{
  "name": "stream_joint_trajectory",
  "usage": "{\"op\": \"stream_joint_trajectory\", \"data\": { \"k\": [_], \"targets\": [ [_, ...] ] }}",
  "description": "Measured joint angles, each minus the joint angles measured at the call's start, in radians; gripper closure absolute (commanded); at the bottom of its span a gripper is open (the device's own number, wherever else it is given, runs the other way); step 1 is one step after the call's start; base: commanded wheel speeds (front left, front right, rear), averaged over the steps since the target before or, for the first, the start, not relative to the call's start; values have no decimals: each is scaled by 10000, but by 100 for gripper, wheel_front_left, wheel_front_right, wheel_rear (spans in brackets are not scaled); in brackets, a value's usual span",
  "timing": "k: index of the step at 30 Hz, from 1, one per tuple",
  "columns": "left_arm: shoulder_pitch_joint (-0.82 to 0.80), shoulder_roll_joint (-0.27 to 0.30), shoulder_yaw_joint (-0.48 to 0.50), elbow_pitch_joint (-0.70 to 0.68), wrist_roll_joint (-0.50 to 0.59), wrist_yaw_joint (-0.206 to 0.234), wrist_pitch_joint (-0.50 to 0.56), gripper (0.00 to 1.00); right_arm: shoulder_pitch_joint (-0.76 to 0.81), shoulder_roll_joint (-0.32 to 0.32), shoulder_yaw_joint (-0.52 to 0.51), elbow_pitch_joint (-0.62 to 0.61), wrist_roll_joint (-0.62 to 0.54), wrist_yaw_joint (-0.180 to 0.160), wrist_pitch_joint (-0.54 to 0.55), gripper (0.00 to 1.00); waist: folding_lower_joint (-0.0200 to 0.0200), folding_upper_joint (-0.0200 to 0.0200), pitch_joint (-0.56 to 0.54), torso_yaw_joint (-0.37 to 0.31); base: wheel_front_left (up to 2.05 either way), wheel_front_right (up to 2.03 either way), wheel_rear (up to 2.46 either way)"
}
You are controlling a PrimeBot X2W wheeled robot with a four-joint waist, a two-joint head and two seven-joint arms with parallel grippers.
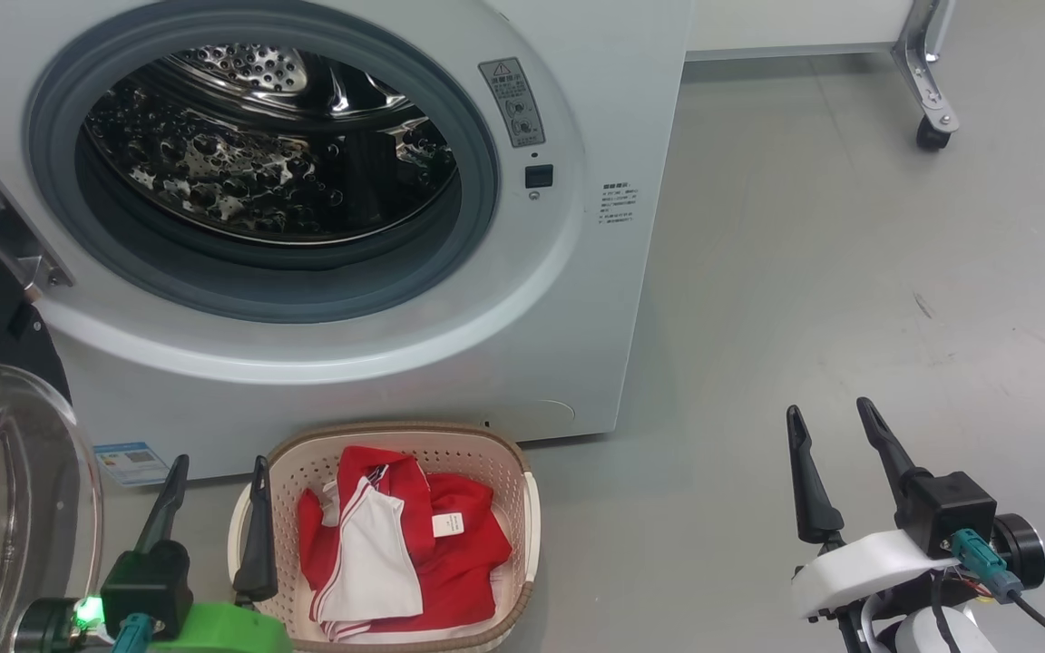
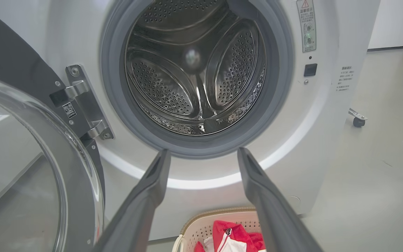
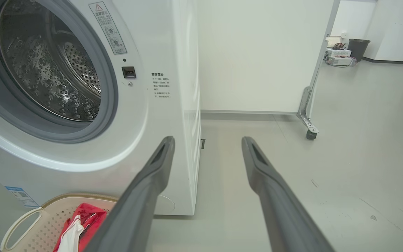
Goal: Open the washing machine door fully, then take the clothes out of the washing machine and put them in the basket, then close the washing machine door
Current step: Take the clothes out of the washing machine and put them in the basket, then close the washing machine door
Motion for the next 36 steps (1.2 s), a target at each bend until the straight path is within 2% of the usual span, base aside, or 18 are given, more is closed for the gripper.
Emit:
{"op": "stream_joint_trajectory", "data": {
  "k": [23, 36],
  "targets": [
    [462, 79, -4, -771, 198, 88, 527, 0, 175, 8, -8, -171, -2, -2, 132, 0, 0, 0, -87, -63, -1, 1, 0],
    [537, 107, 8, -1064, 265, 150, 729, 0, 177, 13, -10, -265, -2, -2, 190, 0, 0, 0, -96, -33, -42, 42, 0]
  ]
}}
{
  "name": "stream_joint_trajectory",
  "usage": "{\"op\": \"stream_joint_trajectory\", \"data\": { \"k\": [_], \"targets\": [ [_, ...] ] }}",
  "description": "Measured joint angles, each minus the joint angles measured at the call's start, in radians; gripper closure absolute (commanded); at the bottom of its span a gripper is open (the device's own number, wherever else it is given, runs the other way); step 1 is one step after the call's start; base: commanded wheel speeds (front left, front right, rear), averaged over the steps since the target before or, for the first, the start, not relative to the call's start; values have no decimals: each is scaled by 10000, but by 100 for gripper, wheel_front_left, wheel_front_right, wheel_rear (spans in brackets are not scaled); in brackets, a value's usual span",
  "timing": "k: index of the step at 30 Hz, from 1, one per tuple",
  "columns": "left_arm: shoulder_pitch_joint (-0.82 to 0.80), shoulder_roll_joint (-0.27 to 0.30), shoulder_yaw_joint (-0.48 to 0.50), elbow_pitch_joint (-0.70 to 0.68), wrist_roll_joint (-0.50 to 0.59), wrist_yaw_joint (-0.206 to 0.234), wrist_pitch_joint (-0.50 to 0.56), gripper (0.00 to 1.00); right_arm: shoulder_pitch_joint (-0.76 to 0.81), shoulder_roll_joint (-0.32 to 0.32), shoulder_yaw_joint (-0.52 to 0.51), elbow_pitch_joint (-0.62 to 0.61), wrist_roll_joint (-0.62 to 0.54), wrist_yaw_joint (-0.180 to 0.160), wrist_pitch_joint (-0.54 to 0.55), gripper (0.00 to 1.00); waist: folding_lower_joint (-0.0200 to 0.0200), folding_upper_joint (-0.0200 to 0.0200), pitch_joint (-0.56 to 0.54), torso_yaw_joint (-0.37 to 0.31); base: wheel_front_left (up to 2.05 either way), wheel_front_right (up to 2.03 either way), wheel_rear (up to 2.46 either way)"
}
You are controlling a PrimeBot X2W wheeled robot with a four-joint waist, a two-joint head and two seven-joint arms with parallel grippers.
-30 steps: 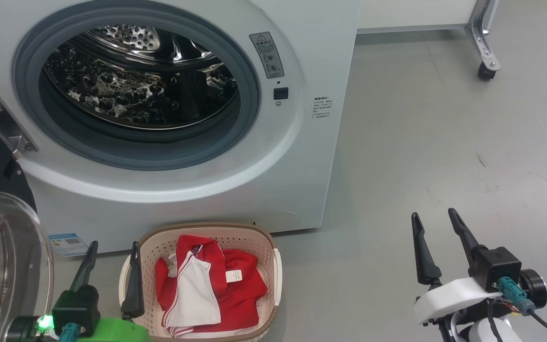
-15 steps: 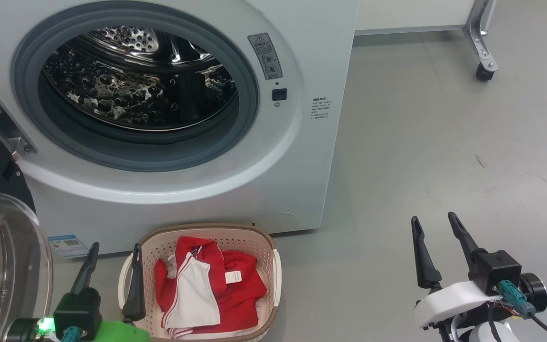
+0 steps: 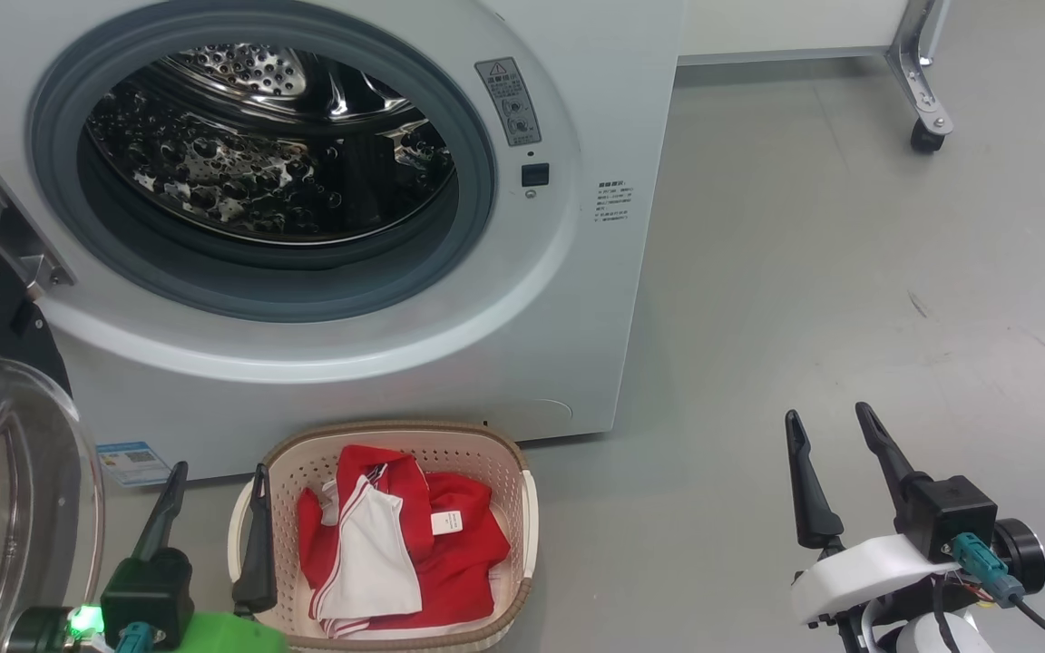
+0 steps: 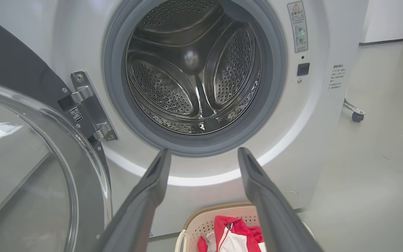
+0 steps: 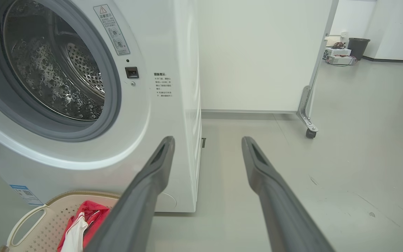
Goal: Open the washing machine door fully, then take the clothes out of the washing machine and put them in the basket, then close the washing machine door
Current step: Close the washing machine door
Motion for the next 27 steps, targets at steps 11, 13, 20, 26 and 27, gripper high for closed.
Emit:
{"op": "stream_joint_trajectory", "data": {
  "k": [11, 13, 20, 26, 27],
  "targets": [
    [59, -2, -2, -176, 0, 12, 94, 0, 1, -6, -19, -52, -58, -2, 29, 0, 0, 0, 12, 35, -89, 89, 0],
    [69, -2, -6, -205, 0, 12, 107, 0, 1, -4, -21, -63, -58, -2, 31, 0, 0, 0, 8, 44, -116, 116, 0],
    [132, 2, -71, -332, 4, 12, 178, 0, 1, 4, -21, -71, -58, -10, 31, 0, 0, 0, -7, 54, -115, 115, 0],
    [151, 6, -69, -439, 4, 12, 180, 0, 1, 29, -19, -86, -58, -12, 33, 0, 0, 0, -11, 44, -89, 89, 0],
    [151, 6, -71, -449, 4, 12, 180, 0, 2, 35, -19, -86, -58, -12, 33, 0, 0, 0, -13, 42, -75, 75, 0]
  ]
}}
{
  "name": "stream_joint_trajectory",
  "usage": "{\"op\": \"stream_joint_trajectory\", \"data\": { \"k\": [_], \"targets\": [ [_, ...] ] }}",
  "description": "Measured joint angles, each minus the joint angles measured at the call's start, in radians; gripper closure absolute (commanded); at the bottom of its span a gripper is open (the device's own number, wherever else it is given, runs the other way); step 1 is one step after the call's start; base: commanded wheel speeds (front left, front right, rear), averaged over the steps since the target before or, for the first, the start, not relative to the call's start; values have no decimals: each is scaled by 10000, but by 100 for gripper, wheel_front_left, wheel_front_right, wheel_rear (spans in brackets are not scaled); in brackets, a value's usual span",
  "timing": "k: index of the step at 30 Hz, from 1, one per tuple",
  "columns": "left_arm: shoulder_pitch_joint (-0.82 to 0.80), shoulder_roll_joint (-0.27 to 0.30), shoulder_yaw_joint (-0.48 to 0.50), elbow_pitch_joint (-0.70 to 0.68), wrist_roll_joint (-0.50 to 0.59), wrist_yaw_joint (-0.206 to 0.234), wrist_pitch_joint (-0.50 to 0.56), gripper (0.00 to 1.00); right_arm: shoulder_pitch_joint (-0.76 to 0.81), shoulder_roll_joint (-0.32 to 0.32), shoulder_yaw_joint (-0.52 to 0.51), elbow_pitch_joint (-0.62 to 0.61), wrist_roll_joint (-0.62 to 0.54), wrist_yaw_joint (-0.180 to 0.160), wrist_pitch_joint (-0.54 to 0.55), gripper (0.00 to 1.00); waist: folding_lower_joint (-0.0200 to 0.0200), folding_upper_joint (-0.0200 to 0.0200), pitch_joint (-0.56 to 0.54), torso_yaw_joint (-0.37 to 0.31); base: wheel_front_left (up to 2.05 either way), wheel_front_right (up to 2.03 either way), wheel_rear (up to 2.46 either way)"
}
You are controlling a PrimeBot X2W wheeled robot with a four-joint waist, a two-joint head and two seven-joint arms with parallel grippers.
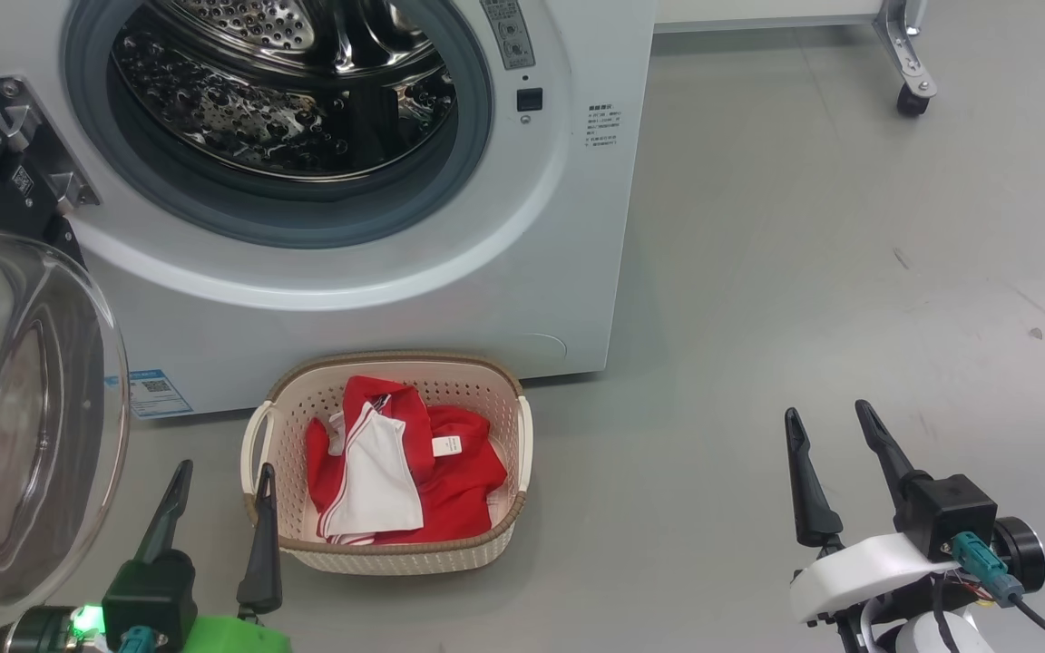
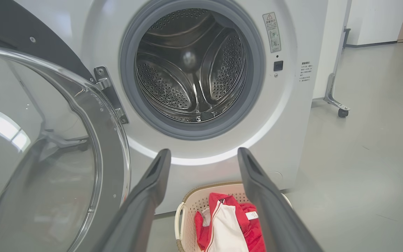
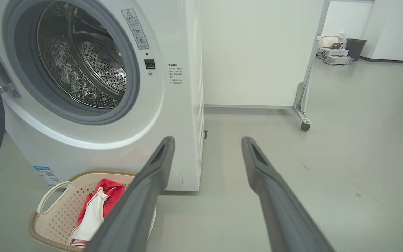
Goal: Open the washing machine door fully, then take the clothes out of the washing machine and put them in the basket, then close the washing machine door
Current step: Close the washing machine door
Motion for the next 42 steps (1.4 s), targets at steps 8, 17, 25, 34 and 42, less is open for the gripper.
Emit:
{"op": "stream_joint_trajectory", "data": {
  "k": [8, 17, 25, 34, 42],
  "targets": [
    [4, 4, -4, -90, 0, 0, 0, 0, 3, 8, 0, -2, 0, 0, 4, 0, 0, 0, -28, 10, -56, 56, 0],
    [11, 29, -13, -157, 0, 0, 13, 0, 5, 8, 0, -6, 0, -2, 75, 0, 0, 0, -38, 41, -21, 21, 0],
    [14, 31, -23, -190, 8, 0, 88, 0, 7, 8, -2, -6, 0, -2, 81, 0, 0, 0, -45, 96, 0, 0, 0],
    [11, 27, -238, -267, 42, 0, 176, 0, 62, -44, -295, -102, 0, -6, 81, 0, 0, 0, 13, 294, 0, 0, 0],
    [5, 19, -230, -268, 178, 0, 174, 0, 187, -121, -389, -190, -2, -12, 79, 0, 0, 0, 50, 861, 0, 0, 0]
  ]
}}
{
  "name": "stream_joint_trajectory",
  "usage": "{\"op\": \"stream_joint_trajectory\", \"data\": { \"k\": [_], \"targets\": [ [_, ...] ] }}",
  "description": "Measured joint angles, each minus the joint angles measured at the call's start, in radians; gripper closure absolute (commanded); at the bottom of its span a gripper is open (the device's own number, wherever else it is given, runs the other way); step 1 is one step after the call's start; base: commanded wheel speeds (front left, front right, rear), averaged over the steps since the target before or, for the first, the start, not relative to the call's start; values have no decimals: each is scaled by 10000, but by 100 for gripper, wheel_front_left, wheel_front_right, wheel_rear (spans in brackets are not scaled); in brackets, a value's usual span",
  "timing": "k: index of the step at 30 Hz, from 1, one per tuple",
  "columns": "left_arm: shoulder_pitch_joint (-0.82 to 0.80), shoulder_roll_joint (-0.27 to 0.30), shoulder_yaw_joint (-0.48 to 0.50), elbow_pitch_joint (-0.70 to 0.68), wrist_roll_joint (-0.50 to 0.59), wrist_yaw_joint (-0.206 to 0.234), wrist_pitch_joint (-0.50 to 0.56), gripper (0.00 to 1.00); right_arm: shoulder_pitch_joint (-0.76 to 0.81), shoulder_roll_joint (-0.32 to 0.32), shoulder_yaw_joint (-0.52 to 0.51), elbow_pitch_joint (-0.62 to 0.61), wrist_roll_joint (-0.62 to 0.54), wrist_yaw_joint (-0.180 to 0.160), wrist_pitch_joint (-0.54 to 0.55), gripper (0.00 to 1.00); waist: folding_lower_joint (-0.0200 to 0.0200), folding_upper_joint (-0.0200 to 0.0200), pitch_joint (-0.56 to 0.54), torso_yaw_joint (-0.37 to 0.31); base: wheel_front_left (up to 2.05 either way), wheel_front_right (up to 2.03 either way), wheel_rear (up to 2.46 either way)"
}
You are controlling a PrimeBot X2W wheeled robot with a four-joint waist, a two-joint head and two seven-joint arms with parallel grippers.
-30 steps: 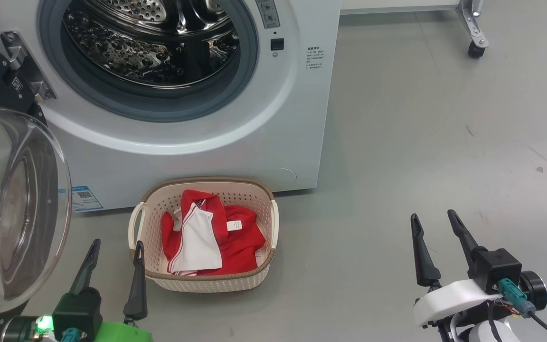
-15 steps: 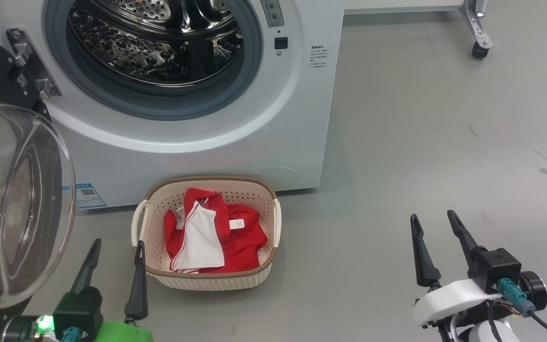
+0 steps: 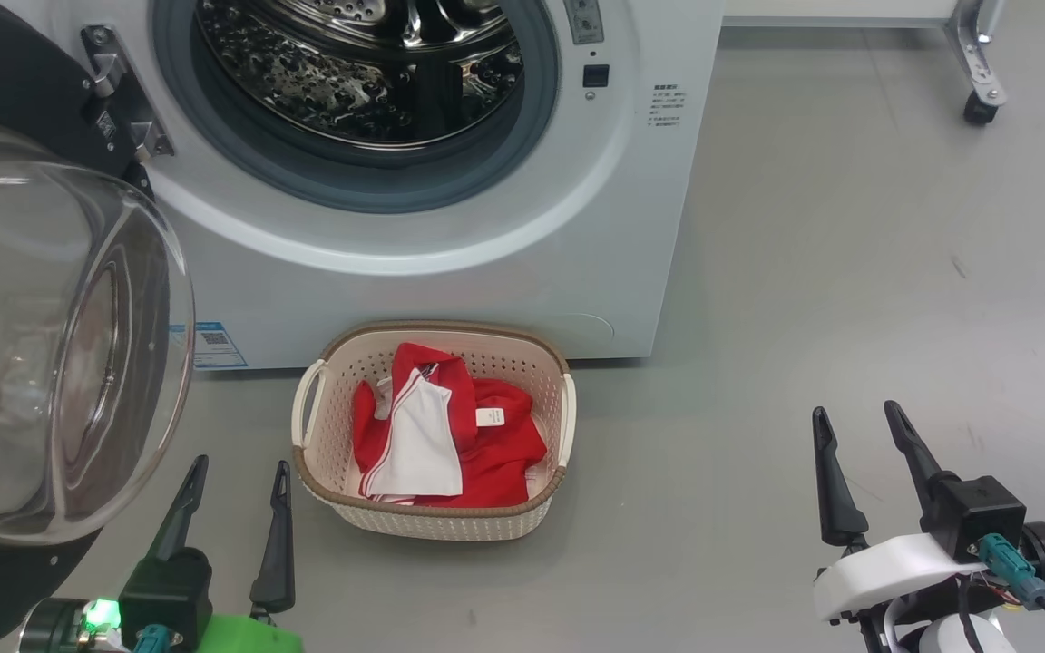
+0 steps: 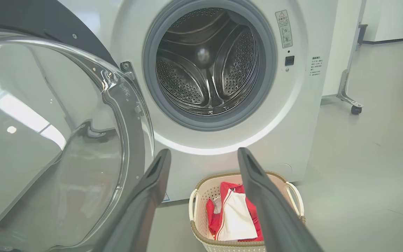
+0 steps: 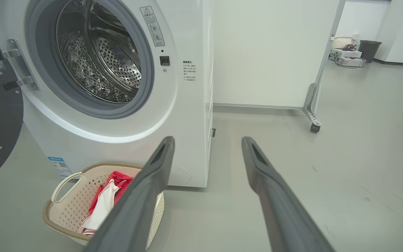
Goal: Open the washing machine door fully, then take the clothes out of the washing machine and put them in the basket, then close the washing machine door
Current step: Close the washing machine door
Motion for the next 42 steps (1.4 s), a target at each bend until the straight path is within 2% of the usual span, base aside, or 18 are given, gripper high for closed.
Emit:
{"op": "stream_joint_trajectory", "data": {
  "k": [6, 29, 42],
  "targets": [
    [0, -35, 13, 0, 38, 0, -12, 0, 1, -71, -42, -88, -6, -2, 2, 0, 0, 0, 42, 506, 0, 0, 0],
    [0, -173, 221, 144, 104, 84, -86, 0, 38, -27, 142, -96, -15, 0, 105, 0, 0, 0, -76, 3253, 0, 0, 0],
    [38, -176, 349, 165, 167, 86, -73, 0, 228, 19, 318, -69, -15, 0, 198, 0, 0, 0, -324, 4395, 0, 0, 0]
  ]
}}
